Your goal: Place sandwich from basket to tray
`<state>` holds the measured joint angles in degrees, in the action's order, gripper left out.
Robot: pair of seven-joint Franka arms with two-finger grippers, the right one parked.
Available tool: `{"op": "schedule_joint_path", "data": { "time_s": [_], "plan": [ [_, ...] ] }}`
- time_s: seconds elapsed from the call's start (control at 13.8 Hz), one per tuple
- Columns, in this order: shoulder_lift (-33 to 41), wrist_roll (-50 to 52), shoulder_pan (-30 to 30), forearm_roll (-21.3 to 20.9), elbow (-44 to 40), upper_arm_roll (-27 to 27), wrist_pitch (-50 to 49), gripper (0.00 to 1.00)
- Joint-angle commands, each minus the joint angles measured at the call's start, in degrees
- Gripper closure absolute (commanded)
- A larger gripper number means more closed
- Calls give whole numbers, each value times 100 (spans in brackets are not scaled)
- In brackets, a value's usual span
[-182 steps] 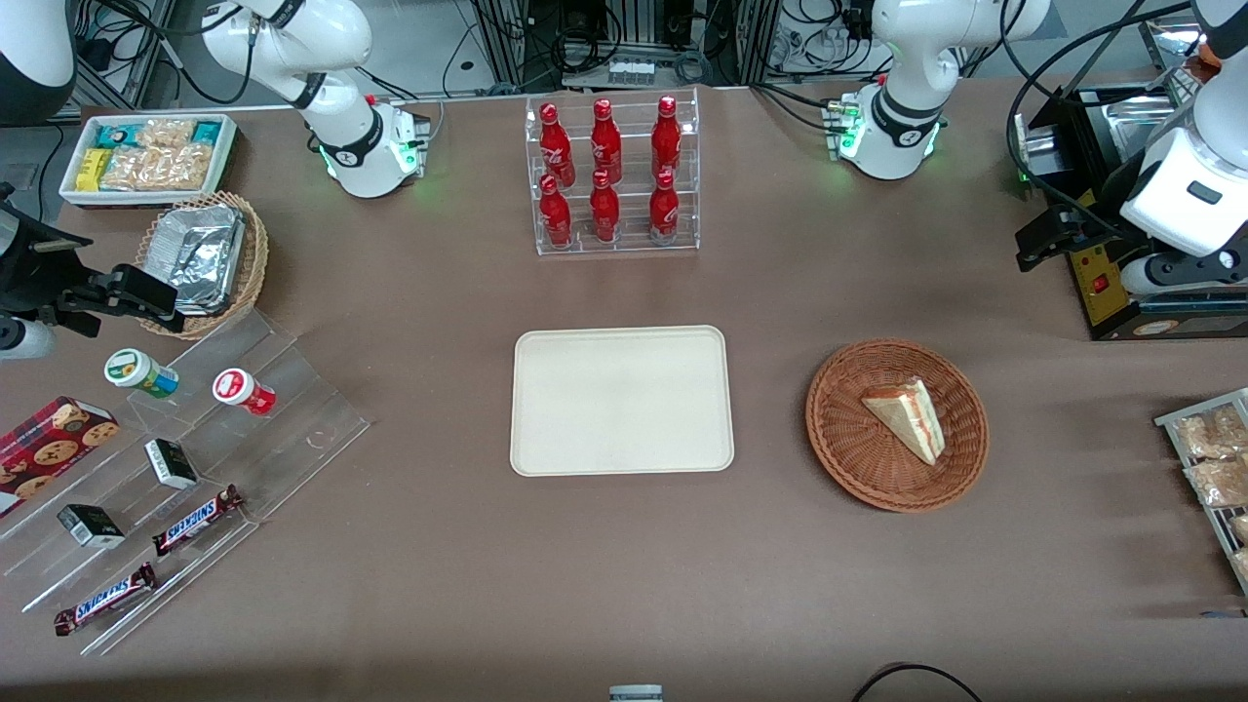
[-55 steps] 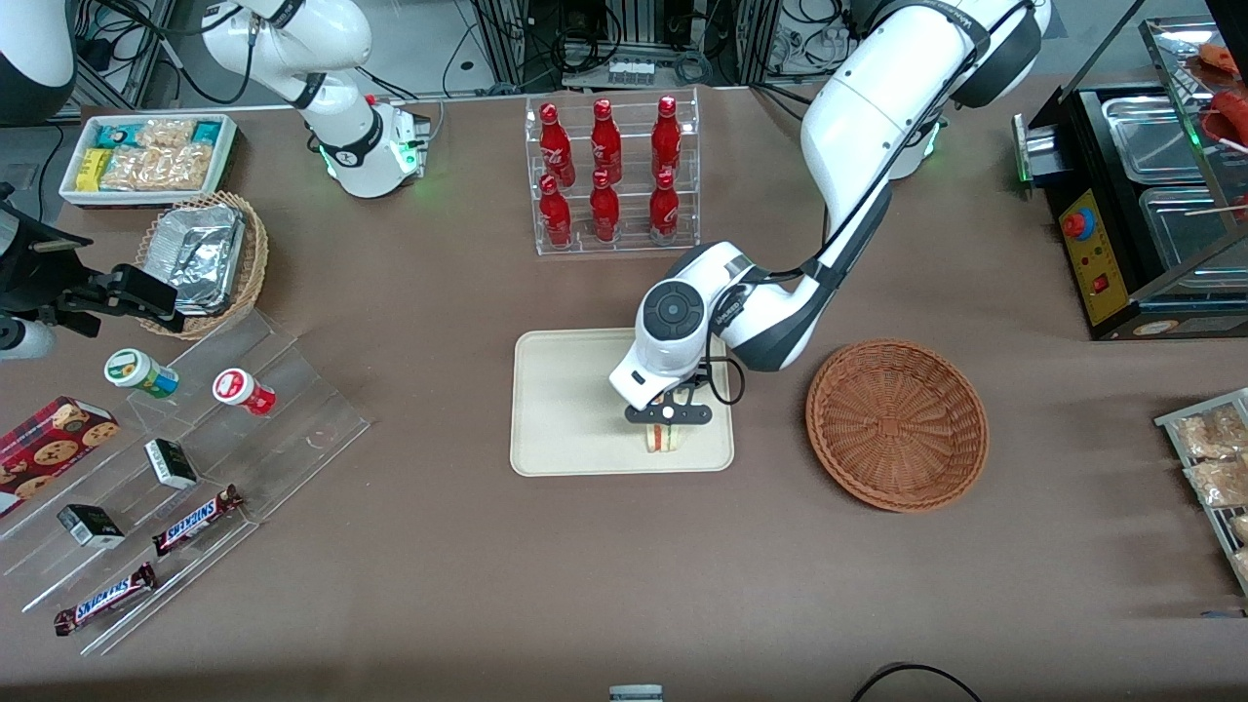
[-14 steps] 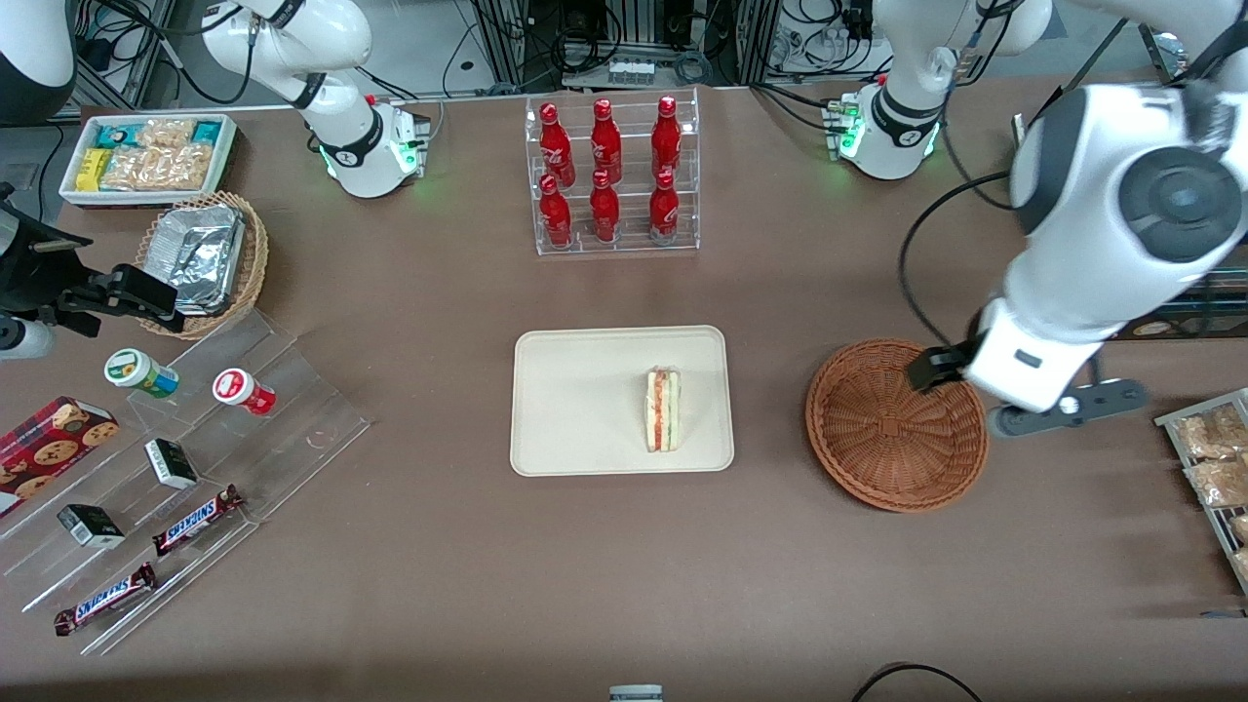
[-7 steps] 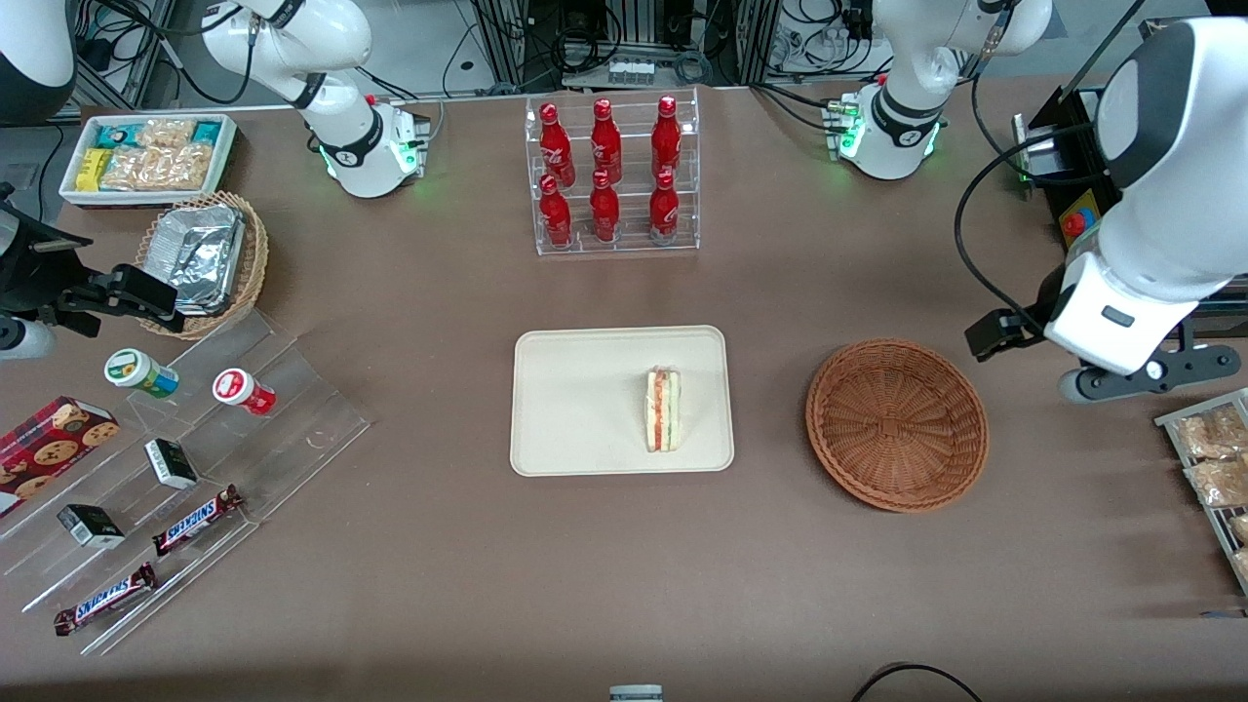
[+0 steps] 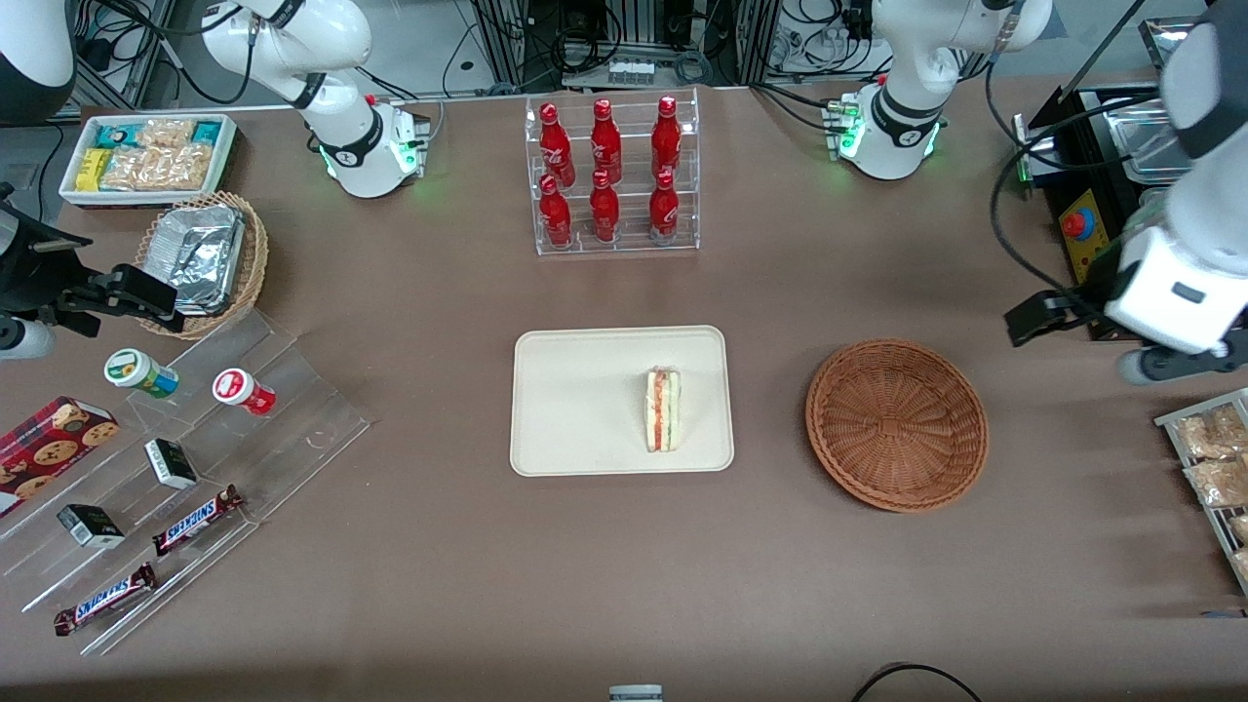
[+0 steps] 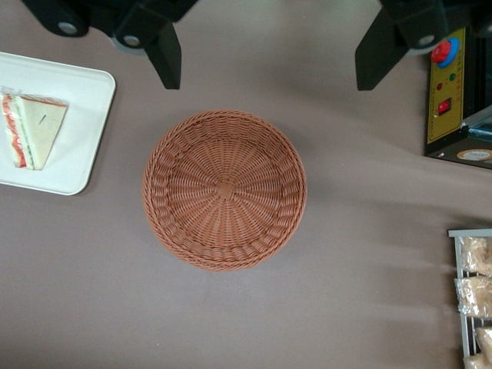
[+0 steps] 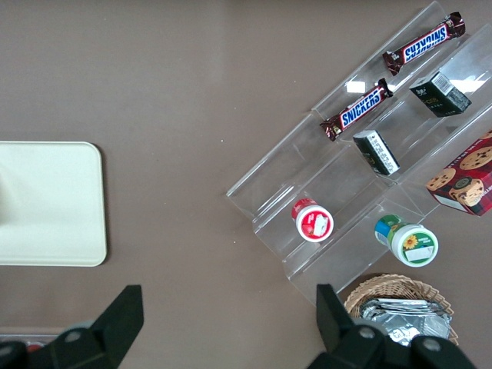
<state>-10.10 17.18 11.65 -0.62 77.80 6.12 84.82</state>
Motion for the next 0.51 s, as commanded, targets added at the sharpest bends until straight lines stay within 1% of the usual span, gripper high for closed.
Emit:
{"op": "schedule_joint_path", "data": {
  "time_s": [0.0, 0.29, 0.43],
  "plan": [
    [289, -39, -399, 80, 130, -382, -158, 0],
    [483, -310, -874, 80, 201, -813, -466, 0],
    [588, -391, -1059, 80, 375, -989, -502, 0]
  ]
}}
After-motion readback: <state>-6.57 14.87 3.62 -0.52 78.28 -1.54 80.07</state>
